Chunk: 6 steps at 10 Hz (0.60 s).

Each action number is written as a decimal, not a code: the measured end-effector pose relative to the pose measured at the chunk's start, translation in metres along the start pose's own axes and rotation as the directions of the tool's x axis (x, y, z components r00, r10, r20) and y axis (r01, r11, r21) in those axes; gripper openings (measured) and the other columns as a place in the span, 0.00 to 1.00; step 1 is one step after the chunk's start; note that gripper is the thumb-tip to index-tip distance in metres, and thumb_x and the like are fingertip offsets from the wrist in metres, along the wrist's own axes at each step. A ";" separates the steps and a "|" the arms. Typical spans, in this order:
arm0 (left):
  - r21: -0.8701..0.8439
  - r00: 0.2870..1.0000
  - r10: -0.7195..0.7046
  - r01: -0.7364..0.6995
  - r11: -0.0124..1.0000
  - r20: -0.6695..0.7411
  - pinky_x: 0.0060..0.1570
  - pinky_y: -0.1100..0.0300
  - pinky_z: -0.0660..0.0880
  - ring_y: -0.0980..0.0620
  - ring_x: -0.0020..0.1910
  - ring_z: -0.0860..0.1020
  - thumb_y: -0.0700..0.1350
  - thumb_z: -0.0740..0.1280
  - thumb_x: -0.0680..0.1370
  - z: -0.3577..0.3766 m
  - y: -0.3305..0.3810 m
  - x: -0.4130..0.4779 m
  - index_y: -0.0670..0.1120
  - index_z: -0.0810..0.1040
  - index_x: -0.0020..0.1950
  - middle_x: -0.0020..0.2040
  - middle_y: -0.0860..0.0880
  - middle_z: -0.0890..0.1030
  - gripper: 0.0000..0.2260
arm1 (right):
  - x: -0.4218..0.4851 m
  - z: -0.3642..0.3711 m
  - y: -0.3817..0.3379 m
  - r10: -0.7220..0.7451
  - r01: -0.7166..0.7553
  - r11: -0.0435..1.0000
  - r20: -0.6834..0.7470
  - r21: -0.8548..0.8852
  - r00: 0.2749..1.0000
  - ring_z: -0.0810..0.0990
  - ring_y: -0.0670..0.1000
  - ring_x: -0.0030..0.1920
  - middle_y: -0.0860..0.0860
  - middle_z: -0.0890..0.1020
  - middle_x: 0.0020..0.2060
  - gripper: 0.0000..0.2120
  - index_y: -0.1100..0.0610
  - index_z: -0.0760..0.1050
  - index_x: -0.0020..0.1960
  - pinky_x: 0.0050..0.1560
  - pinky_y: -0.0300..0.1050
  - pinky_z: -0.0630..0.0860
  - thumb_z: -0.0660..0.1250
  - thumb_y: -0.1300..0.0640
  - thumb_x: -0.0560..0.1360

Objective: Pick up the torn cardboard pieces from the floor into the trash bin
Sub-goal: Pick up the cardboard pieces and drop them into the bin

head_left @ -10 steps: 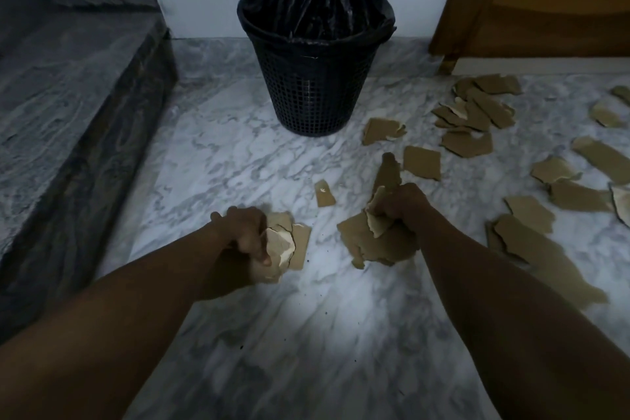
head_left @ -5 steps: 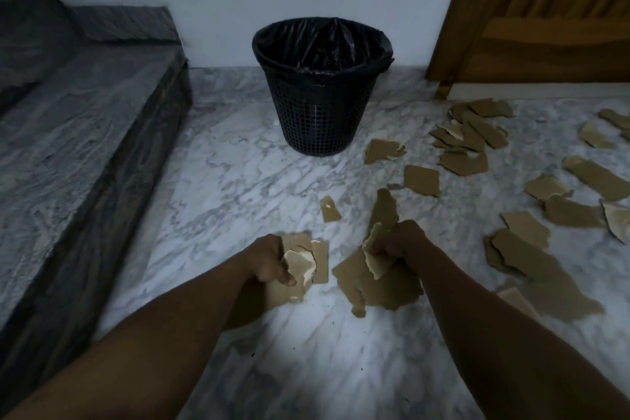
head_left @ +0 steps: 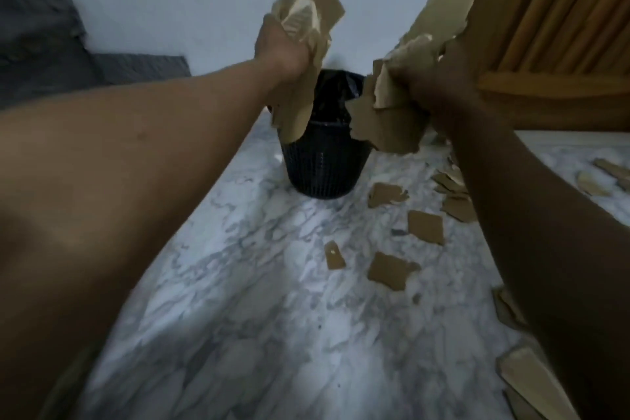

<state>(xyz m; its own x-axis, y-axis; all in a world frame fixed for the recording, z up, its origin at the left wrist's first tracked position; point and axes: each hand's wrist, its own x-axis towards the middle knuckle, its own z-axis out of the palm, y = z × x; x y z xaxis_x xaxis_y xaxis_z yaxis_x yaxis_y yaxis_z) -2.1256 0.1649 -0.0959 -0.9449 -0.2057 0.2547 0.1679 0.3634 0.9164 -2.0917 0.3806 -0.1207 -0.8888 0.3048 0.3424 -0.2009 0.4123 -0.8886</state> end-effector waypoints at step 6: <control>0.020 0.948 -0.262 0.263 0.965 0.178 0.43 0.62 0.72 0.45 0.52 0.79 0.49 0.64 0.80 0.066 -0.067 0.051 0.38 0.73 0.68 0.62 0.41 0.79 0.20 | 0.050 0.065 0.044 0.139 -0.096 0.981 0.260 -0.171 0.956 0.79 0.55 0.41 0.61 0.81 0.43 0.10 0.65 0.79 0.55 0.43 0.51 0.77 0.64 0.60 0.81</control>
<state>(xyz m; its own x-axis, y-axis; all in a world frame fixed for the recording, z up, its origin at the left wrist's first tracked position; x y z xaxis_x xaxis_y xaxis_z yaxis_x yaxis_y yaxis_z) -2.2041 0.1902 -0.1645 -0.9903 -0.1282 -0.0539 -0.0922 0.3147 0.9447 -2.1717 0.3584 -0.1619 -0.9842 0.1256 0.1245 -0.0411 0.5220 -0.8519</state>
